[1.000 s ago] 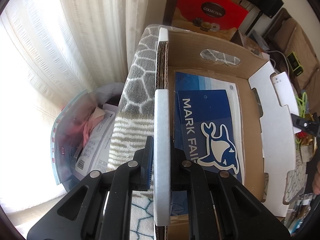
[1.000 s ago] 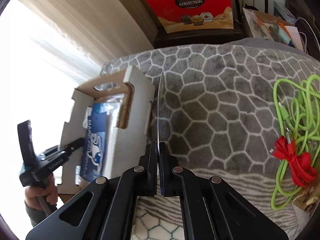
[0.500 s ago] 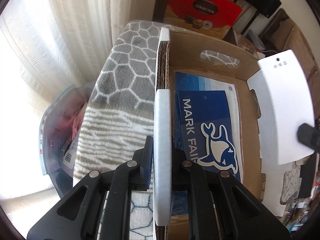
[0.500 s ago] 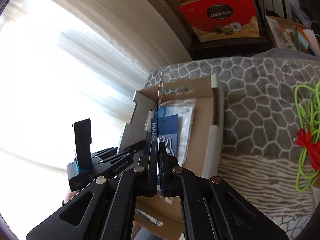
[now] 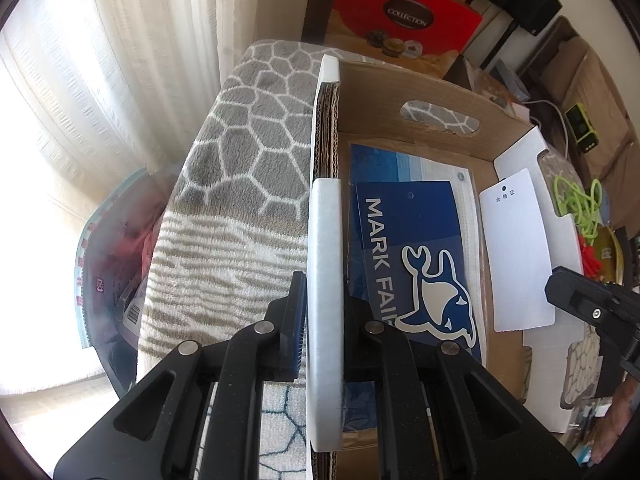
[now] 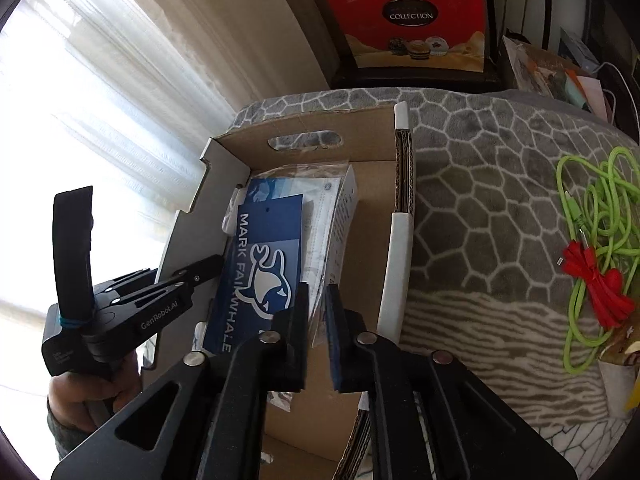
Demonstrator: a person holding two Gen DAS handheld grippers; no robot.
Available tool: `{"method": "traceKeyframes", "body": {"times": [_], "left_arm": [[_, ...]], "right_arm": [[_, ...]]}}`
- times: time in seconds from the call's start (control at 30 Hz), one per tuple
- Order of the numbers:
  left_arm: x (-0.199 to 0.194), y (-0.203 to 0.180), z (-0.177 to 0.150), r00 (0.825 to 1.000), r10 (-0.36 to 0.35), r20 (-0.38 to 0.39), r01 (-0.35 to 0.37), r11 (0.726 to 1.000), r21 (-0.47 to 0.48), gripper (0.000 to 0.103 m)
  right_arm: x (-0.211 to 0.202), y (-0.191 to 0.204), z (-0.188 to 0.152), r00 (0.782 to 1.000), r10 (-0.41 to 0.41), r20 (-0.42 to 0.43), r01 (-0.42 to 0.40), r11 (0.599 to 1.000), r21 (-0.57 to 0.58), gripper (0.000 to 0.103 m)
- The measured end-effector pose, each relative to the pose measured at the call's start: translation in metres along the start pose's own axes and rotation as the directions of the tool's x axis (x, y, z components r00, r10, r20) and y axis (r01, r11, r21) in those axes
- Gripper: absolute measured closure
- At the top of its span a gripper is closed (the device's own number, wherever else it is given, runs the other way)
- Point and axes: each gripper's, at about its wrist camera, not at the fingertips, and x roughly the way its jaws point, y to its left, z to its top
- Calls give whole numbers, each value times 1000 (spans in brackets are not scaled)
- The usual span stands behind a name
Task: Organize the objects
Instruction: 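Lower the white card into the box beside the tag card and open the right tool, then reach the right tool to the yellow booklet and grasp it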
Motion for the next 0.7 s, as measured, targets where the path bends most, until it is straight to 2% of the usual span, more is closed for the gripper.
{"method": "traceKeyframes", "body": {"times": [0.13, 0.23, 0.43, 0.57, 0.7], "left_arm": [[0, -1, 1, 1000, -4, -3, 4, 1000, -1, 91], [0, -2, 1, 1000, -1, -3, 1, 1000, 0, 91], [0, -2, 1, 1000, -6, -7, 6, 1000, -1, 91], [0, -3, 2, 1000, -3, -8, 3, 1000, 8, 91], [1, -4, 3, 1000, 0, -8, 0, 1000, 14, 91]], "right_arm": [[-19, 11, 5, 994, -88, 59, 92, 994, -63, 86], [-34, 11, 9, 990, -102, 95, 109, 991, -78, 86], [-50, 3, 10, 988, -103, 112, 112, 991, -75, 86], [-68, -12, 7, 985, -116, 127, 124, 991, -57, 86], [-91, -37, 2, 976, -168, 139, 173, 985, -26, 83]]}}
